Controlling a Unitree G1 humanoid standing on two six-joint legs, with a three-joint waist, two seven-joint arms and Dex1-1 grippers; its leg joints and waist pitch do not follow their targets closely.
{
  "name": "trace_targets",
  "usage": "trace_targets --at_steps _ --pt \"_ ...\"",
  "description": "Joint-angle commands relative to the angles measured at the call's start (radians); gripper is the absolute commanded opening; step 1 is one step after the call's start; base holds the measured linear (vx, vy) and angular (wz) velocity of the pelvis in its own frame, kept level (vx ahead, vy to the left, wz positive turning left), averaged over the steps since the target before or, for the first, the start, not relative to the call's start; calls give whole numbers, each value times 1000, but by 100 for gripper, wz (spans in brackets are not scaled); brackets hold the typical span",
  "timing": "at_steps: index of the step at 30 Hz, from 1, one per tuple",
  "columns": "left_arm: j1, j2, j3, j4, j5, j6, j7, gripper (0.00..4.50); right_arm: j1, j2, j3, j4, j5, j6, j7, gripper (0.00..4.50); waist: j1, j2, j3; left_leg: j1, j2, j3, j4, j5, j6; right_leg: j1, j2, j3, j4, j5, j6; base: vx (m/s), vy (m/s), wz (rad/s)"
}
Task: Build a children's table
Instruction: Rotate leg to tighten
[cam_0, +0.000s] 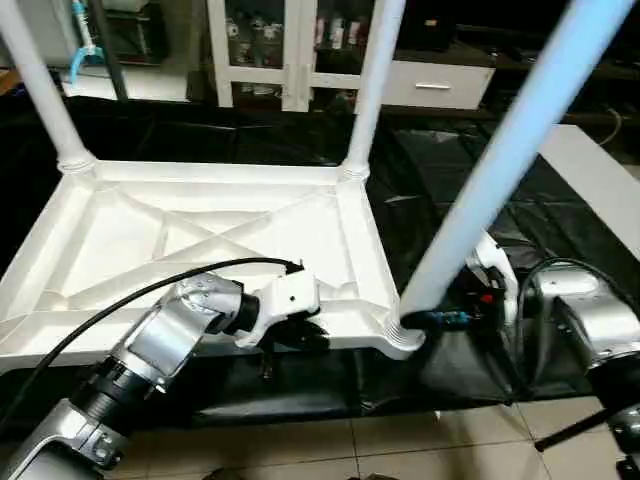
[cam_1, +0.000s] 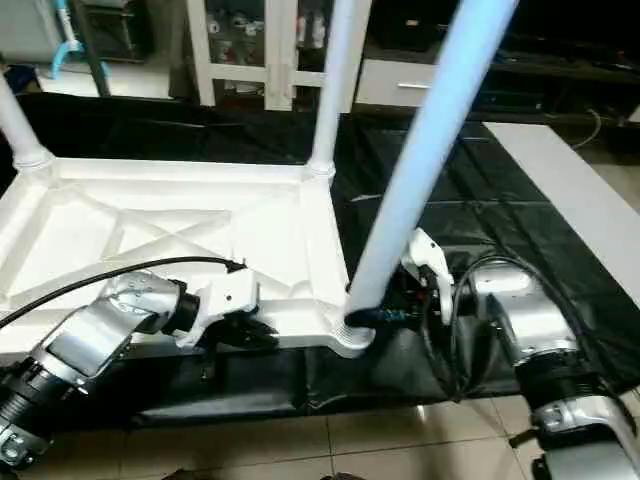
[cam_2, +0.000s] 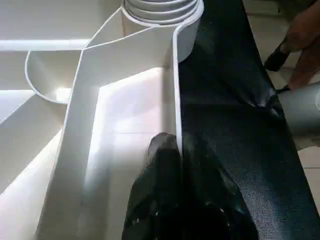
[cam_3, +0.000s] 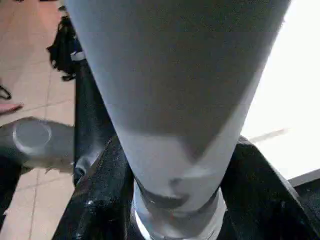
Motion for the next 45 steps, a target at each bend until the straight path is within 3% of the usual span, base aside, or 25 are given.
trace_targets --at_steps 1,6,9,11,12,15,16,17,18,20,21,24,27,29,30,32,34,36,38,40,43,45 --pt "-20 -34 2 -12 -15 20 12 0 -22 23 -61 70 -13 22 -149 202 -6 -2 -65 13 16 4 -71 -234 30 53 -44 29 -82 -397 -168 0 0 0" --pt "-42 -108 72 1 6 140 197 0 -34 135 -111 219 -84 -30 -563 196 -36 -2 -63 2 13 -13 -78 -314 -24 57 -45 12 -89 -530 -110 0 0 0" --pt "-54 -202 137 -16 11 251 353 0 -35 230 -139 268 -164 -67 -965 193 -58 -6 -63 1 6 -17 -74 -347 -41 52 -49 1 -104 -595 -73 0 0 0" --pt "-54 -202 137 -16 11 251 353 0 -35 230 -139 268 -164 -67 -965 192 -65 -6 -67 9 4 -18 -71 -373 -30 46 -46 -4 -109 -594 -65 0 0 0" --pt "-61 -242 151 -17 16 264 404 0 -34 290 -150 275 -189 -96 -1110 191 -65 -3 -67 10 5 -16 -69 -381 -19 43 -47 -2 -111 -569 -70 0 0 0" --pt "-72 -303 162 2 29 252 479 0 -46 460 -166 268 -187 -166 -1235 191 -75 10 -68 5 7 -22 -79 -403 -22 47 -46 -8 -107 -486 -94 0 0 0" --pt "-72 -303 162 2 29 252 479 0 -46 460 -166 268 -187 -166 -1235 191 -75 11 -69 11 8 -23 -78 -415 -22 44 -48 -8 -109 -483 -96 0 0 0" --pt "-74 -304 162 4 30 254 485 0 -55 490 -171 271 -161 -189 -1208 191 -74 15 -69 13 8 -24 -78 -423 -21 45 -48 -9 -107 -472 -100 0 0 0" --pt "-78 -296 162 7 32 255 485 0 -53 511 -137 236 -157 -217 -1115 191 -74 17 -71 13 9 -23 -79 -427 -14 47 -46 -8 -106 -434 -112 0 0 0" --pt "-79 -289 160 9 34 254 482 0 -49 511 -122 221 -164 -226 -1089 246 -68 20 -71 10 12 -22 -83 -400 -8 53 -46 -3 -96 -369 -133 0 0 0" --pt "-77 -270 152 16 42 239 465 0 -39 492 -88 180 -178 -232 -1066 260 -65 20 -71 9 12 -19 -83 -382 -4 53 -45 -1 -93 -333 -147 0 0 0" --pt "-67 -223 115 18 49 189 402 0 -25 460 -86 121 -144 -191 -1015 270 -61 19 -73 9 13 -14 -82 -349 8 56 -45 4 -87 -291 -164 0 0 0" --pt "-46 -164 75 3 40 138 294 0 -18 386 -90 74 -129 -155 -908 295 -57 20 -73 8 12 -12 -81 -331 18 61 -46 6 -86 -286 -175 0 0 0" --pt "-41 -156 73 -2 35 142 279 0 -18 365 -85 72 -145 -170 -873 295 -49 22 -72 15 15 -7 -80 -311 15 55 -48 9 -86 -277 -186 0 0 0" --pt "-32 -127 59 -16 24 134 223 0 -13 319 -85 46 -119 -151 -761 295 -43 26 -73 17 16 -7 -81 -302 13 56 -48 9 -84 -268 -195 0 0 0" --pt "-9 -58 21 -40 -6 34 58 0 8 203 -66 -11 -57 -101 -488 295 -28 22 -73 16 19 -6 -80 -272 40 65 -45 9 -78 -218 -210 0 0 0" --pt "-5 -37 7 -49 -10 18 21 0 14 172 -56 -23 -46 -92 -428 295 -21 25 -74 11 21 -3 -80 -230 54 65 -46 11 -68 -168 -228 0 0 0" --pt "-1 -17 -3 -57 -19 16 -9 0 20 126 -46 -37 -29 -82 -340 295 -11 23 -73 18 23 -2 -80 -229 56 64 -47 11 -69 -173 -235 0 0 0" --pt "2 -8 -6 -61 -29 12 -30 0 20 95 -42 -45 -16 -64 -271 295 -9 22 -71 17 22 0 -82 -244 48 65 -48 12 -71 -210 -230 0 0 0" --pt "2 -6 -5 -58 -30 6 -35 0 16 79 -38 -45 -14 -58 -233 295 -3 16 -68 21 23 3 -82 -271 34 58 -49 15 -77 -273 -215 0 0 0" --pt "3 -7 0 -59 -34 6 -36 0 8 61 -32 -39 -14 -54 -185 295 -2 8 -69 16 20 2 -82 -277 26 59 -49 19 -81 -336 -185 0 0 0" --pt "4 -3 2 -53 -40 -6 -46 0 -2 32 -25 -33 -16 -45 -113 295 -1 9 -68 18 20 2 -80 -280 30 55 -47 21 -83 -351 -179 0 0 0"
